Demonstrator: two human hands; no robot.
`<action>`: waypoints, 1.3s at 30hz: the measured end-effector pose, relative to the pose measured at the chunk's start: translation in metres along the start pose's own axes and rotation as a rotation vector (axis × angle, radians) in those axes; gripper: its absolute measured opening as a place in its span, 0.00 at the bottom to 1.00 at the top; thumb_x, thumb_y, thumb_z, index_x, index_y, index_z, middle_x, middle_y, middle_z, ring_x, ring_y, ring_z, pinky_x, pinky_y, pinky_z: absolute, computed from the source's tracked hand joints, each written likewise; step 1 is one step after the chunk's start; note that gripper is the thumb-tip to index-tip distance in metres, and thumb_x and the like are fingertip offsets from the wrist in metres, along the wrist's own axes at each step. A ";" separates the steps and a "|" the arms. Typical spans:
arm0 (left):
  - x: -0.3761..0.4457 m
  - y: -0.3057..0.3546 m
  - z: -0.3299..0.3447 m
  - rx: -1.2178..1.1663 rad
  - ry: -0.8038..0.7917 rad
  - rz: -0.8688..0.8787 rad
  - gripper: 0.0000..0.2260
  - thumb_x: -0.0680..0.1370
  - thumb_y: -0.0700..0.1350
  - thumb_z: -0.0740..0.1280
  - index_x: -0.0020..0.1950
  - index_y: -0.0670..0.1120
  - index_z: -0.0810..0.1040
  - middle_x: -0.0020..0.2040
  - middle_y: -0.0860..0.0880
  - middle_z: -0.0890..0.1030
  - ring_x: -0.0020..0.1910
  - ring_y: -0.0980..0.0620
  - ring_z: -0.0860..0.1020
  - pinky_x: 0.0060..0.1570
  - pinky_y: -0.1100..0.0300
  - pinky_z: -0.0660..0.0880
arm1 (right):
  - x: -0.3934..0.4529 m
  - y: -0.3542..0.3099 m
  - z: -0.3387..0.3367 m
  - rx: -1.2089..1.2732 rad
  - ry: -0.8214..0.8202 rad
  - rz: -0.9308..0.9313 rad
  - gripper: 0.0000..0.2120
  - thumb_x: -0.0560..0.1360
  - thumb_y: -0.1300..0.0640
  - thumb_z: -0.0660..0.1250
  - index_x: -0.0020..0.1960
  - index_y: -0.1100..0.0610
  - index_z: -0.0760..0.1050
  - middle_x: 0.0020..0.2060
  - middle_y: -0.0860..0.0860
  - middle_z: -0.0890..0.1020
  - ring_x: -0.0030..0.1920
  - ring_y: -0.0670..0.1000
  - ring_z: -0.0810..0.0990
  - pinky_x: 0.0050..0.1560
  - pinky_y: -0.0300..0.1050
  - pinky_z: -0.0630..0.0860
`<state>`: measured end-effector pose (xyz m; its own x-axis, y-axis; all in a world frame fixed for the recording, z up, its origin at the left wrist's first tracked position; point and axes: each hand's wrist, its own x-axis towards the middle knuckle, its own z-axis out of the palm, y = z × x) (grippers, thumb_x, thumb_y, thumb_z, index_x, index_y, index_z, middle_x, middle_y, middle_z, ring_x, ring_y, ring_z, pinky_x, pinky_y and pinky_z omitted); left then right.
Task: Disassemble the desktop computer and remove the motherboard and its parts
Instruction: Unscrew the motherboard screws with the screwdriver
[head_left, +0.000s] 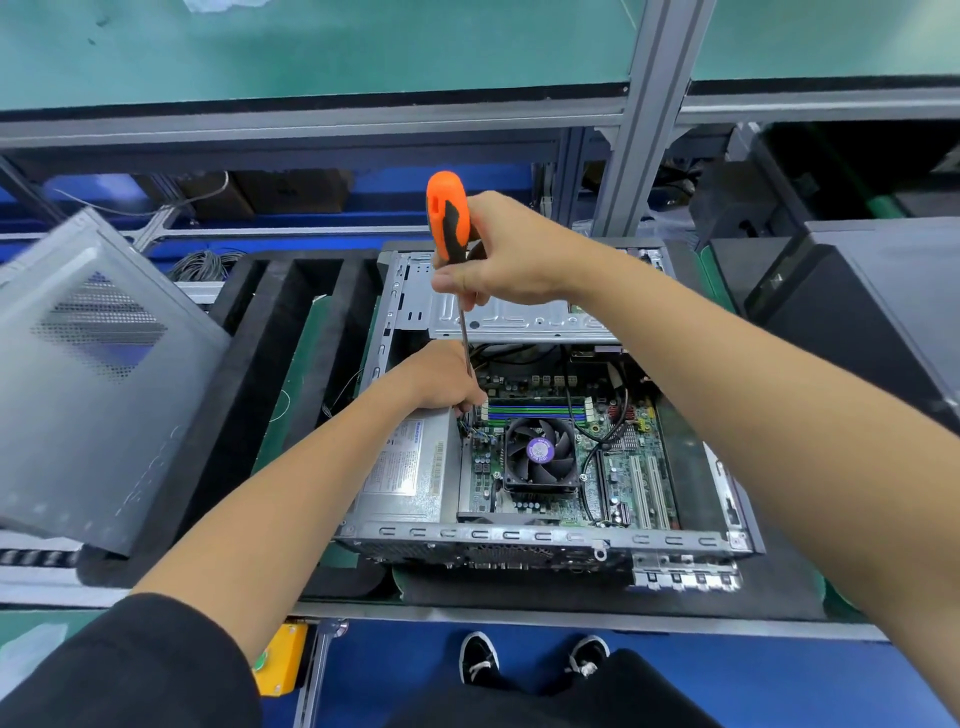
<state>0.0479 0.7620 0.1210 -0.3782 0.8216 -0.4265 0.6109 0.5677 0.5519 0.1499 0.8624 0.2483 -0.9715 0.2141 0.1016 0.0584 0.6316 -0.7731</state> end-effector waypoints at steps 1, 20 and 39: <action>0.000 0.000 0.000 0.017 0.014 0.006 0.07 0.72 0.42 0.73 0.40 0.37 0.83 0.35 0.46 0.84 0.35 0.51 0.83 0.48 0.53 0.80 | -0.001 0.000 0.000 -0.022 0.034 0.010 0.10 0.75 0.58 0.72 0.44 0.61 0.73 0.35 0.55 0.83 0.33 0.50 0.84 0.37 0.42 0.80; -0.006 0.001 -0.001 -0.001 0.048 0.041 0.04 0.74 0.40 0.71 0.41 0.39 0.83 0.35 0.46 0.84 0.34 0.51 0.83 0.46 0.54 0.81 | -0.003 -0.003 0.000 -0.064 0.059 0.003 0.12 0.75 0.55 0.72 0.44 0.60 0.71 0.35 0.55 0.83 0.33 0.46 0.85 0.41 0.43 0.82; -0.006 0.001 -0.003 -0.025 0.030 0.044 0.03 0.72 0.37 0.71 0.39 0.39 0.83 0.34 0.46 0.84 0.32 0.53 0.82 0.45 0.54 0.81 | -0.005 0.000 0.001 -0.042 0.050 -0.017 0.11 0.75 0.55 0.72 0.42 0.56 0.70 0.37 0.57 0.83 0.33 0.46 0.84 0.38 0.41 0.82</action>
<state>0.0486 0.7578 0.1257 -0.3720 0.8468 -0.3802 0.6099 0.5318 0.5875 0.1539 0.8602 0.2473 -0.9597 0.2398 0.1466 0.0526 0.6658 -0.7443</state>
